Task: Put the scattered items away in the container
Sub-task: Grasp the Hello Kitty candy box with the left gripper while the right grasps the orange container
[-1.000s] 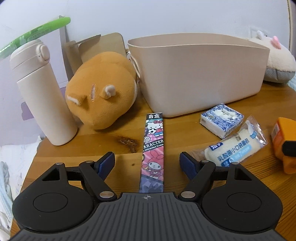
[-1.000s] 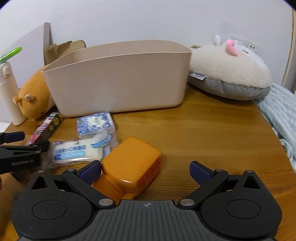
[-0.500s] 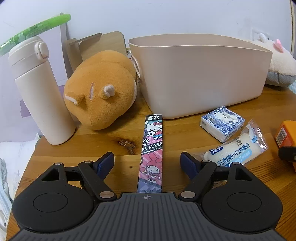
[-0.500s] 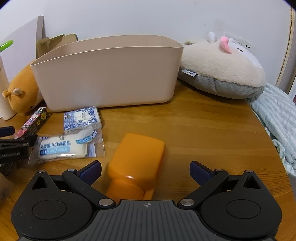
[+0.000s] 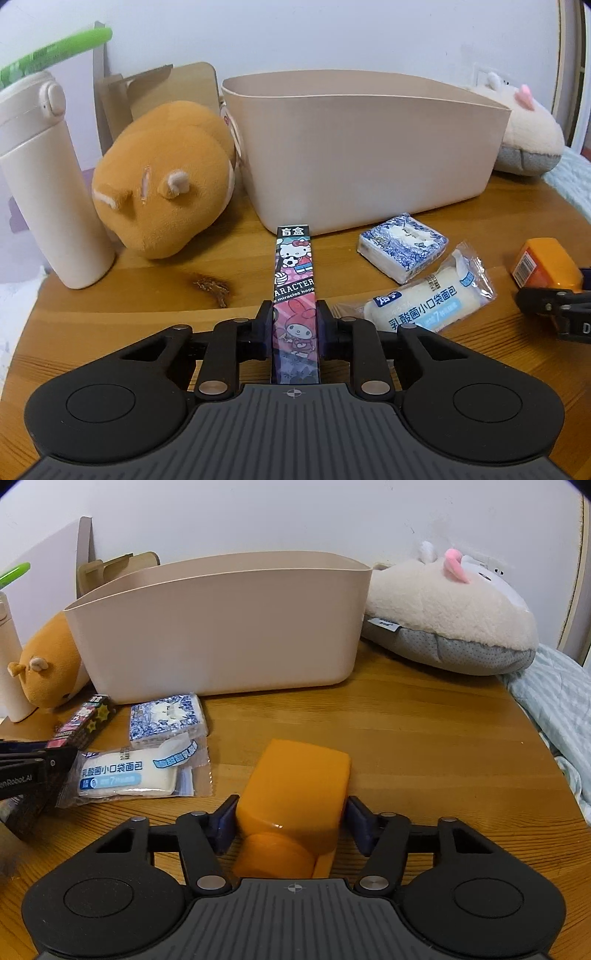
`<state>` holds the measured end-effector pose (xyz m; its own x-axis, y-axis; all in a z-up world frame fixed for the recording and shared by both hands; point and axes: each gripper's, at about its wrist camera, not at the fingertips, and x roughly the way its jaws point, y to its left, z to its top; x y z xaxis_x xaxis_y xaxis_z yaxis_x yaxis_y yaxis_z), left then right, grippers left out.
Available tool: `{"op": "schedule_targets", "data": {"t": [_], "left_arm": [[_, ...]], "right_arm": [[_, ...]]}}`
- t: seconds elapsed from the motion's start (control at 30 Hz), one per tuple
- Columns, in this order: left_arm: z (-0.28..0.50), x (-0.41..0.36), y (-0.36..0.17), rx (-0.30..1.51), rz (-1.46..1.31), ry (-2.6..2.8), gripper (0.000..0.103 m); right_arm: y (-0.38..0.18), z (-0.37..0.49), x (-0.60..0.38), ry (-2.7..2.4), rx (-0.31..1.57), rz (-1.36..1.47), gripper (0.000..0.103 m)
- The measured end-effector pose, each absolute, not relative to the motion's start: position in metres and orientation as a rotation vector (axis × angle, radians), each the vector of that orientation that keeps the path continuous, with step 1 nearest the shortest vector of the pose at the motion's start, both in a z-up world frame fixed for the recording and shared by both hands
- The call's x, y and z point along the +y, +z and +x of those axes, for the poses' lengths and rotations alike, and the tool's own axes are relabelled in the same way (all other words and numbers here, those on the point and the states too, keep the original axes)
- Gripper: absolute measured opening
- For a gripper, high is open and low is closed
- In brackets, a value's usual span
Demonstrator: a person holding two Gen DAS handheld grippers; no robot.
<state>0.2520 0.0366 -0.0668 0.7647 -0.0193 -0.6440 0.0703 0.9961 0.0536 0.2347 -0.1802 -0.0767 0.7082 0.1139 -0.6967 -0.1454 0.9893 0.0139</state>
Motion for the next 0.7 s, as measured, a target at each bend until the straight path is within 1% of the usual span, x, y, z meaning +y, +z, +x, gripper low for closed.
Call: {"op": "schedule_targets", "data": {"t": [0.1,0.33,0.7], "left_arm": [[0.252,0.04,-0.068,0.7,0.049,-0.037,0.023],[0.244,0.044,-0.062,0.679,0.033,-0.024,0.023],[0.221,0.036,-0.015,0.556,0.048,-0.062,0.023]], "right_arm": [[-0.077,0.23,-0.18,0.155,0.765,-0.051,0.052],[-0.072,0.223,-0.184,0.175,0.757,-0.036,0.051],[-0.035,0.204,-0.19,0.205,0.675,-0.016,0.05]]}}
